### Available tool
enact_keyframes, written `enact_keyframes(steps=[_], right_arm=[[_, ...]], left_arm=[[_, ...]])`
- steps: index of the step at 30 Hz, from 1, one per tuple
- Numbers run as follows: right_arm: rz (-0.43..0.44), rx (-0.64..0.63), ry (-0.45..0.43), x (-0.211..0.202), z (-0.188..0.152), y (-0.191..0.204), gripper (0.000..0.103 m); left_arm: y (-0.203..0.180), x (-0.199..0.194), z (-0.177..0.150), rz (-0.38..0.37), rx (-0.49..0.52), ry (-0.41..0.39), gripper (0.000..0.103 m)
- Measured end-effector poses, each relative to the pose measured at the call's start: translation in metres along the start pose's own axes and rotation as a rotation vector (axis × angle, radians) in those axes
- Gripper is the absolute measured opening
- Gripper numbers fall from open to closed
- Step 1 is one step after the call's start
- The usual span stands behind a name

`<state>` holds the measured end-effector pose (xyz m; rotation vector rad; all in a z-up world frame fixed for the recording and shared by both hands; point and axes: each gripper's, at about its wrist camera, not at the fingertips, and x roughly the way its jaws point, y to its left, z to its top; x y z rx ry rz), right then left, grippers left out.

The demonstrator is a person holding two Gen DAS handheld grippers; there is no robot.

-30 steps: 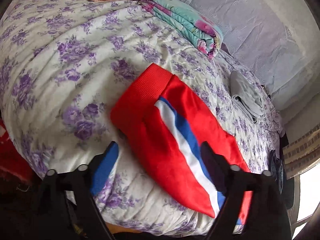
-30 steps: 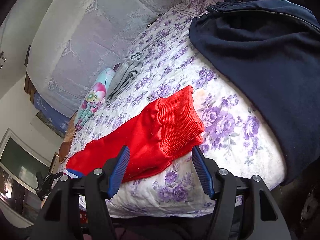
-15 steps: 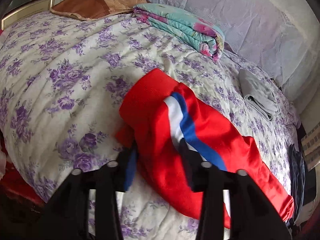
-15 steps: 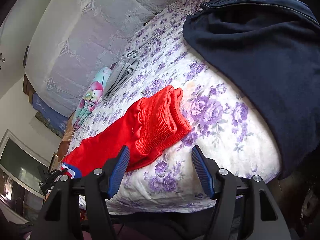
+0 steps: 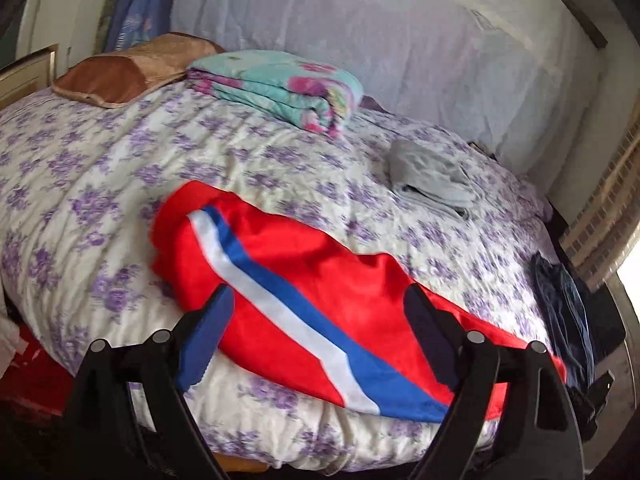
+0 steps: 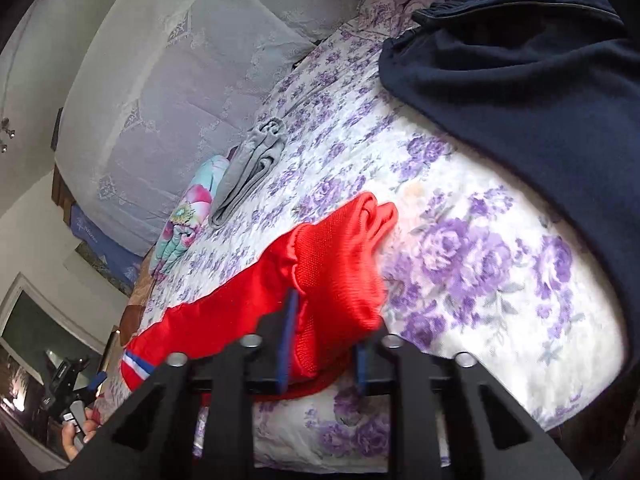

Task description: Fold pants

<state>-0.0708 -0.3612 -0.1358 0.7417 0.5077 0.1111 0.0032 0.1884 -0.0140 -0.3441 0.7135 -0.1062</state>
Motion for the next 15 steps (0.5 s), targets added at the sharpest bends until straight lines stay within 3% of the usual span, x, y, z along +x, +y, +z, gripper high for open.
enact_keyframes(steps=[4, 7, 10, 15], right_arm=[[-0.032, -0.091, -0.106, -0.022, 0.031, 0.014, 0.013], [-0.072, -0.057, -0.049, -0.016, 0.034, 0.005, 0.013], [-0.130, -0.096, 0.005, -0.009, 0.011, 0.002, 0.014], [-0.099, -0.024, -0.051, -0.014, 0.017, -0.004, 0.014]], left_arm=[[-0.027, 0.057, -0.029, -0.079, 0.093, 0.135, 0.085], [-0.028, 0.091, -0.045, -0.010, 0.115, 0.176, 0.085], [-0.030, 0.087, -0.049, 0.002, 0.162, 0.149, 0.085], [-0.030, 0.085, -0.048, -0.003, 0.184, 0.140, 0.085]])
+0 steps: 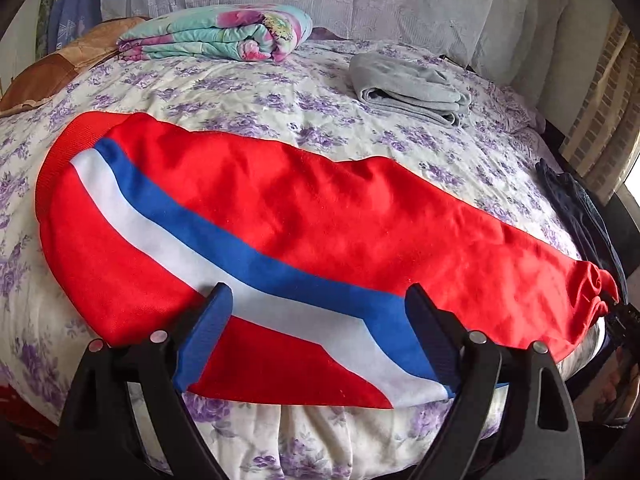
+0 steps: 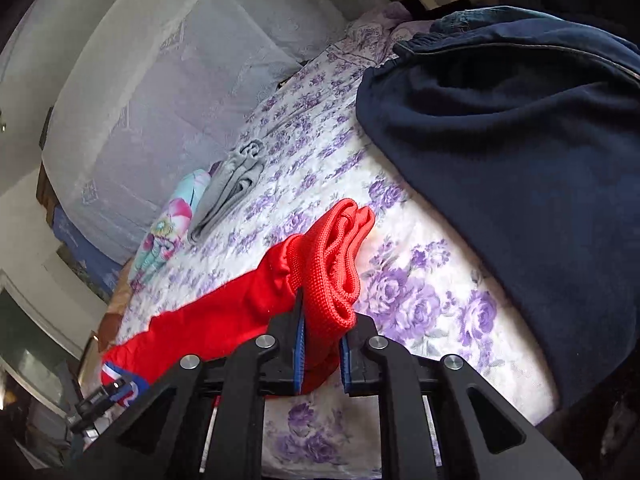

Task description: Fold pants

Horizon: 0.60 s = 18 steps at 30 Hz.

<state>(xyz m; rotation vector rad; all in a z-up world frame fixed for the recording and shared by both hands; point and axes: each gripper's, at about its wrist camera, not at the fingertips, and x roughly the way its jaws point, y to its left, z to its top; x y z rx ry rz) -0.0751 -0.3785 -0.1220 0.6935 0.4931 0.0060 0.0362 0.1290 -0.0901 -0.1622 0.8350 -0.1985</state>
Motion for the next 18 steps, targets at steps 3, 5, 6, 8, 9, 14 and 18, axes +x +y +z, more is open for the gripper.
enact_keyframes(steps=[3, 5, 6, 8, 9, 14, 18], right_arm=[[0.000, -0.180, -0.012, -0.002, 0.011, 0.061, 0.014], [0.035, -0.356, 0.018, 0.004, 0.008, 0.120, 0.014], [0.068, -0.435, 0.043, 0.010, 0.002, 0.149, 0.015], [0.131, -0.572, 0.120, 0.033, -0.017, 0.202, 0.016], [0.154, -0.622, 0.168, 0.048, -0.030, 0.223, 0.016], [0.099, -0.881, 0.446, 0.134, -0.124, 0.270, 0.052], [0.186, -0.896, 0.392, 0.106, -0.121, 0.272, 0.055]], left_arm=[[0.002, -0.006, 0.003, -0.015, -0.024, -0.007, 0.085], [0.008, -0.011, 0.006, -0.030, -0.062, -0.019, 0.086], [0.012, -0.015, 0.007, -0.037, -0.083, -0.030, 0.086], [0.020, -0.024, 0.008, -0.054, -0.124, -0.054, 0.087], [0.023, -0.027, 0.009, -0.057, -0.141, -0.065, 0.088], [0.039, -0.037, 0.005, -0.043, -0.184, -0.083, 0.088], [0.046, -0.042, 0.001, -0.046, -0.187, -0.080, 0.089]])
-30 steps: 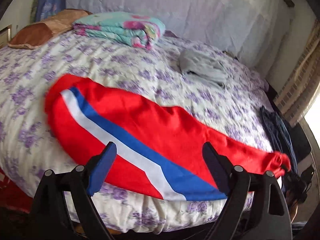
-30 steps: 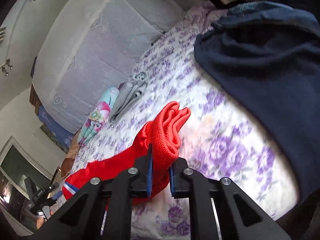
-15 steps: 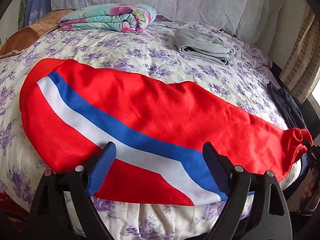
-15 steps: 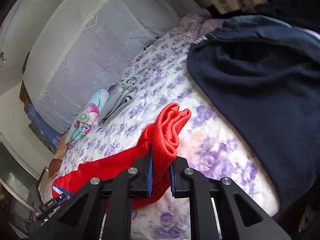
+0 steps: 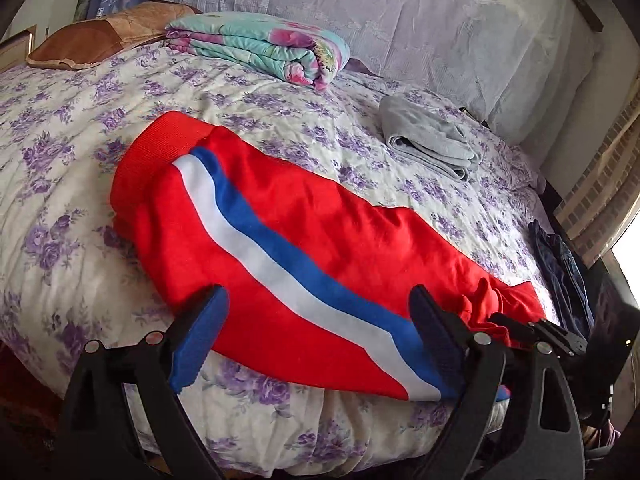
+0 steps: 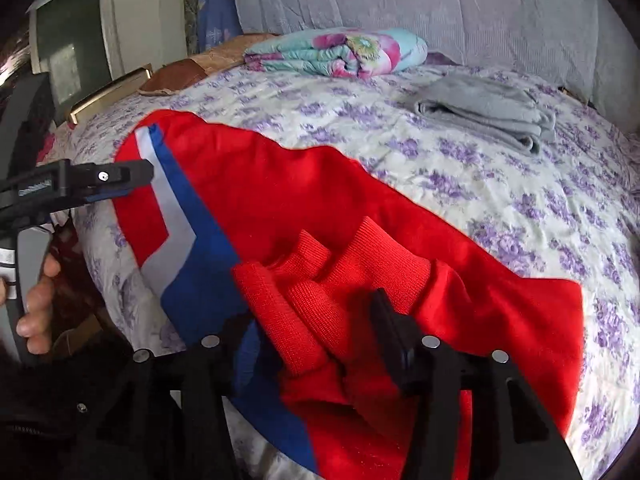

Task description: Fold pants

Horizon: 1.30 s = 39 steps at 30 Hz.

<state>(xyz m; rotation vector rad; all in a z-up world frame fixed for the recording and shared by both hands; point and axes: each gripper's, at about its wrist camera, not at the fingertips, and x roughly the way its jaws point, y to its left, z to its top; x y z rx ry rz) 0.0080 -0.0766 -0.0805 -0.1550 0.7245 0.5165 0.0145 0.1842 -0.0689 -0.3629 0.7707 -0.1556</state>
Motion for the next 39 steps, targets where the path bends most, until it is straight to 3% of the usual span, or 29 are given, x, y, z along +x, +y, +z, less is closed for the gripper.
enact_keyframes(steps=[3, 6, 9, 11, 15, 17, 20, 22, 25, 28, 30, 31, 37, 39], right_arm=[[0.034, 0.016, -0.090, -0.051, 0.006, -0.010, 0.060], [-0.014, -0.047, -0.073, -0.070, 0.005, -0.016, 0.061], [-0.047, -0.109, -0.001, -0.057, 0.001, -0.016, 0.058], [-0.042, -0.143, 0.050, -0.039, 0.002, -0.013, 0.048], [-0.031, -0.210, 0.156, -0.003, -0.003, -0.004, 0.046], [-0.055, -0.254, 0.163, 0.005, -0.005, 0.002, 0.046], [-0.015, -0.197, 0.165, -0.001, 0.000, -0.007, 0.023], [-0.024, -0.161, 0.144, -0.010, 0.006, -0.019, 0.000], [0.009, -0.072, 0.097, -0.027, 0.016, -0.043, 0.000], [0.045, -0.120, 0.083, -0.035, 0.018, -0.036, 0.005], [0.021, -0.193, 0.100, -0.029, 0.015, -0.021, 0.023], [-0.007, -0.226, 0.103, -0.025, 0.014, -0.014, 0.041], [-0.082, -0.275, 0.232, 0.024, 0.010, -0.004, 0.040], [-0.064, -0.259, 0.248, 0.032, 0.010, -0.007, 0.037]], left_arm=[[0.004, -0.001, 0.002, -0.006, -0.002, 0.001, 0.089], [0.005, 0.002, 0.003, -0.022, -0.012, 0.000, 0.092], [0.002, 0.007, 0.002, -0.025, -0.011, 0.007, 0.092], [-0.001, 0.009, 0.001, -0.029, -0.010, 0.015, 0.092], [-0.012, 0.005, -0.003, -0.052, 0.017, 0.030, 0.092], [-0.014, 0.003, -0.005, -0.049, 0.022, 0.033, 0.092], [-0.010, 0.002, -0.007, -0.052, 0.005, 0.039, 0.092], [-0.007, 0.002, -0.007, -0.058, -0.009, 0.041, 0.092], [-0.008, 0.003, -0.007, -0.059, -0.007, 0.041, 0.092], [-0.010, 0.005, -0.007, -0.059, -0.005, 0.044, 0.092], [-0.010, 0.005, -0.008, -0.058, -0.005, 0.043, 0.092], [-0.010, 0.005, -0.007, -0.059, -0.005, 0.044, 0.092], [-0.011, 0.005, -0.009, -0.056, -0.008, 0.045, 0.092], [-0.011, 0.004, -0.009, -0.058, -0.010, 0.046, 0.092]])
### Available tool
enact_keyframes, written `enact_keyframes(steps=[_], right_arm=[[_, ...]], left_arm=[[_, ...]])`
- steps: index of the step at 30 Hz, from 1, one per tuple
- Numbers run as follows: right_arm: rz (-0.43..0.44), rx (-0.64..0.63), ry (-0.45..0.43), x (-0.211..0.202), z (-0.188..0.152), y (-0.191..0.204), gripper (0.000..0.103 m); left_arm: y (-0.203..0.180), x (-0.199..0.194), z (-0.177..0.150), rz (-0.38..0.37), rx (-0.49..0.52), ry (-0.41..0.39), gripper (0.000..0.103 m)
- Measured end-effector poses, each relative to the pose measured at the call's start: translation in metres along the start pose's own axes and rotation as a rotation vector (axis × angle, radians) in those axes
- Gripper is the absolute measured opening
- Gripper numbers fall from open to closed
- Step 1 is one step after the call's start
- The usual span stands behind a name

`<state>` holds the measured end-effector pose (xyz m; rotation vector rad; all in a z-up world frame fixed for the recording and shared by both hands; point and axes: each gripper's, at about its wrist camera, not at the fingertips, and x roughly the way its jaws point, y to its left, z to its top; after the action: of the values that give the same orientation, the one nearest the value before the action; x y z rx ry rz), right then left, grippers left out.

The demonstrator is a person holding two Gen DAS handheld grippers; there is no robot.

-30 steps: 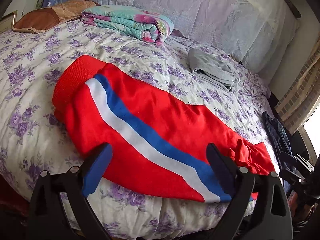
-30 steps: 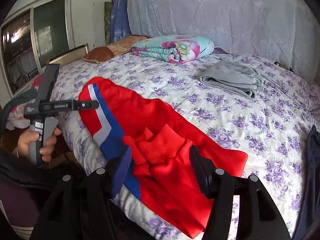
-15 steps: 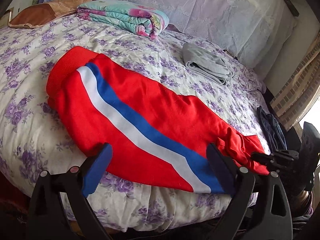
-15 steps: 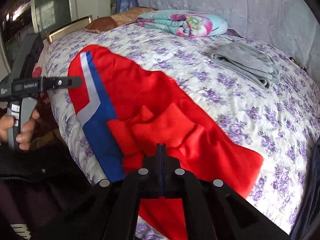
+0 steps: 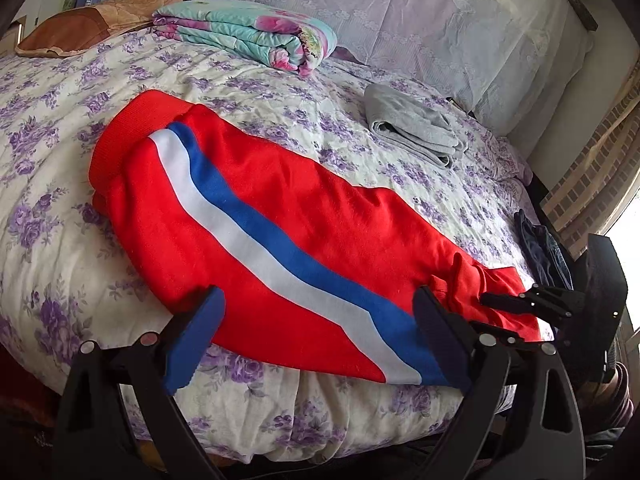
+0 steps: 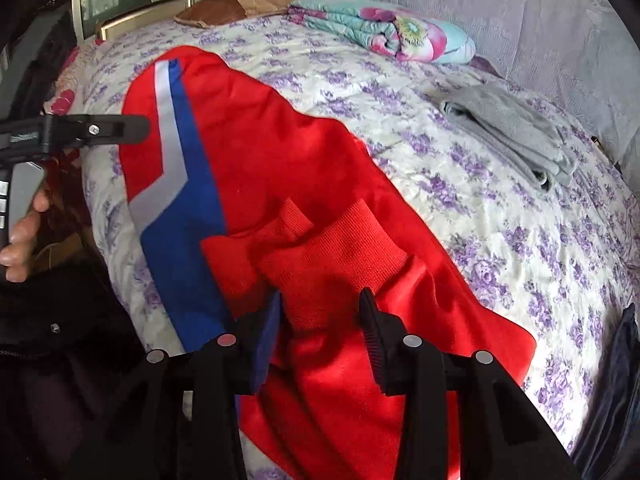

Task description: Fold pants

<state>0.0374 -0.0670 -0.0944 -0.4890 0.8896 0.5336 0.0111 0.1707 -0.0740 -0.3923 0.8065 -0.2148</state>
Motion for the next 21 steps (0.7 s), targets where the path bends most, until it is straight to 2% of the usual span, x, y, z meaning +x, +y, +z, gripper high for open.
enact_keyframes(steps=[1, 4, 7, 9, 11, 16, 19, 21], right_arm=[[0.003, 0.004, -0.005, -0.002, 0.001, -0.001, 0.028], [0.023, 0.075, -0.071, -0.025, 0.005, -0.015, 0.016], [0.052, 0.123, -0.146, -0.054, 0.008, -0.029, 0.008], [0.097, 0.113, -0.174, -0.068, 0.012, -0.027, 0.008], [0.133, 0.057, -0.178, -0.069, 0.015, -0.008, 0.008], [0.116, -0.049, -0.065, -0.015, 0.006, 0.038, 0.008], [0.077, -0.082, -0.095, -0.014, 0.000, 0.048, 0.009], [0.052, -0.097, -0.113, -0.021, 0.000, 0.050, 0.016]], left_arm=[[0.000, 0.000, 0.000, 0.000, 0.000, -0.001, 0.092], [0.000, -0.001, -0.001, -0.003, -0.002, -0.002, 0.092], [0.000, -0.001, -0.002, -0.004, -0.002, -0.003, 0.092], [0.000, -0.001, -0.002, -0.004, -0.001, -0.004, 0.092], [0.000, -0.001, -0.002, -0.003, -0.003, -0.005, 0.092], [0.001, -0.001, -0.002, -0.003, -0.005, -0.004, 0.092], [0.002, -0.002, -0.003, -0.002, -0.004, -0.001, 0.092], [0.002, -0.003, -0.003, -0.004, -0.007, -0.001, 0.092]])
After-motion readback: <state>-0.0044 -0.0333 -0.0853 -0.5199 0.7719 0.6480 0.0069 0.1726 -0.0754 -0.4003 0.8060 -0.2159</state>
